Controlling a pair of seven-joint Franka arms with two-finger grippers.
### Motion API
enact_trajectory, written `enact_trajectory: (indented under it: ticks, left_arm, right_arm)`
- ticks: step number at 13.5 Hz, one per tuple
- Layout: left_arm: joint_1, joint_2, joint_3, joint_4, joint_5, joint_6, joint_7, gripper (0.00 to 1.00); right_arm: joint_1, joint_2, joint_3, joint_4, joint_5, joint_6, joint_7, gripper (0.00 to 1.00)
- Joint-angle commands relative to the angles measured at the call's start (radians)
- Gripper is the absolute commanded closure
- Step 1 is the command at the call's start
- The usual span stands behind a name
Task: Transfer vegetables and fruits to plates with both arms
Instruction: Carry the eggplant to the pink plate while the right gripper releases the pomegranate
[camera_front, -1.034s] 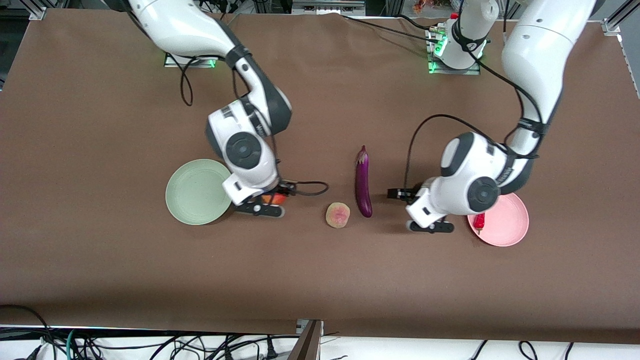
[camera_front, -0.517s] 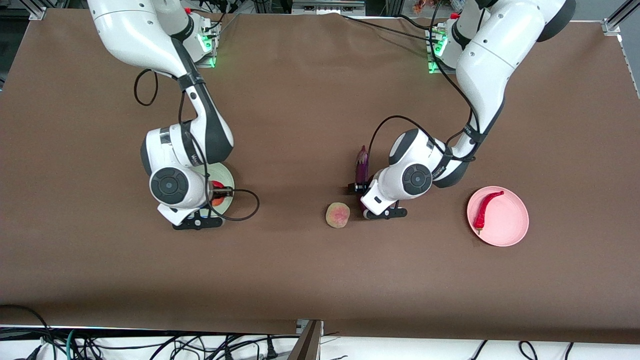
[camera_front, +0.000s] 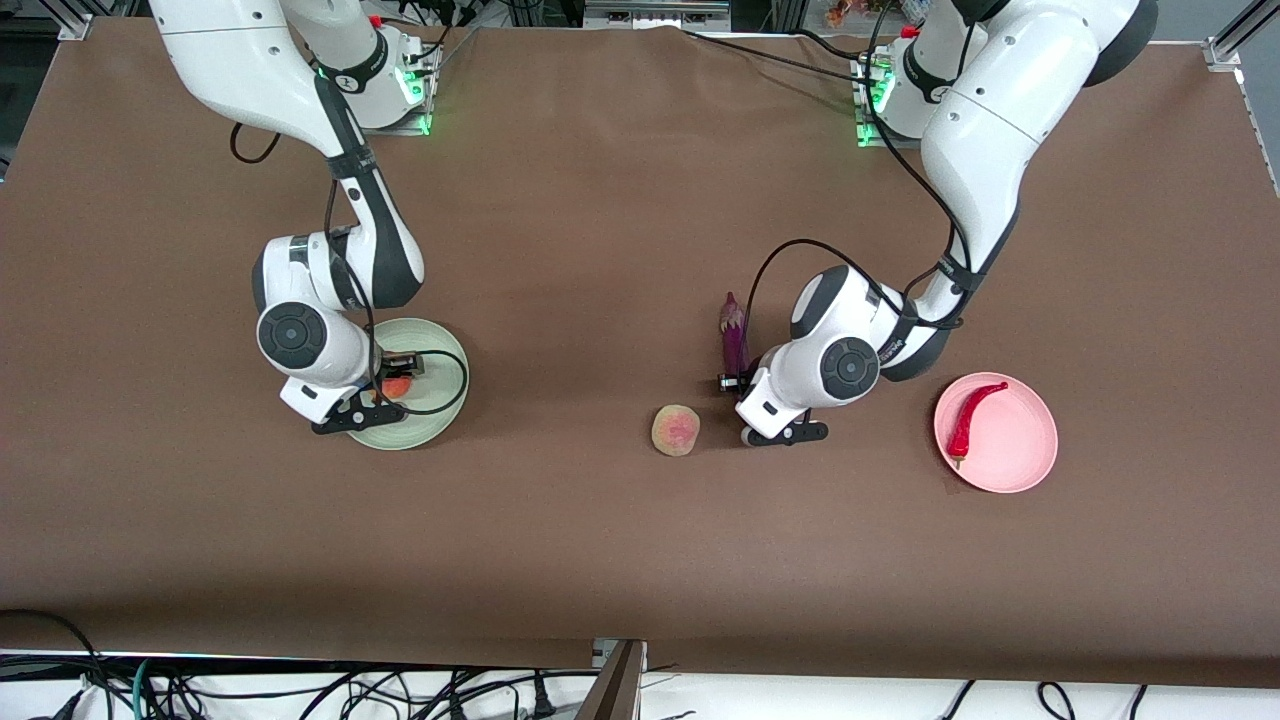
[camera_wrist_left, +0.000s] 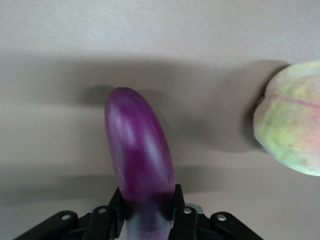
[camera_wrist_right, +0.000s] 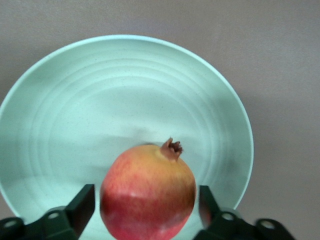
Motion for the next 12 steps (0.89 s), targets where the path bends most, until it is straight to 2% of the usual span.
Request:
enact_trajectory:
  ticks: [1,3,5,8,10,12]
  left_arm:
    - [0.073,-0.079,0.000,0.024,0.016,-0.153,0.005,0.94]
    - [0.141,-0.096,0.000,0.079,0.016,-0.272,0.106,0.96]
    - [0.210,-0.098,0.020,0.121,0.056,-0.367,0.270,0.94]
    - [0.296,-0.098,0.031,0.126,0.245,-0.367,0.482,0.89]
    - [0.362,-0.095,0.032,0.126,0.353,-0.364,0.632,0.88]
    - [0.370,-0.090,0.046,0.124,0.445,-0.364,0.694,0.87]
  right_arm:
    - [0.015,-0.040,0.007,0.009,0.034,-0.008,0.091,0.01]
    - [0.044,-0.038,0.028,0.073,0.050,-0.053,0.208,0.01]
    - [0.064,-0.003,0.079,0.177,0.117,-0.106,0.384,0.01]
    - [0.128,0.098,0.150,0.358,0.148,-0.102,0.697,0.01]
    - [0.184,0.205,0.153,0.513,0.148,-0.082,0.851,0.01]
    - [0.228,0.299,0.153,0.622,0.148,-0.003,0.938,0.01]
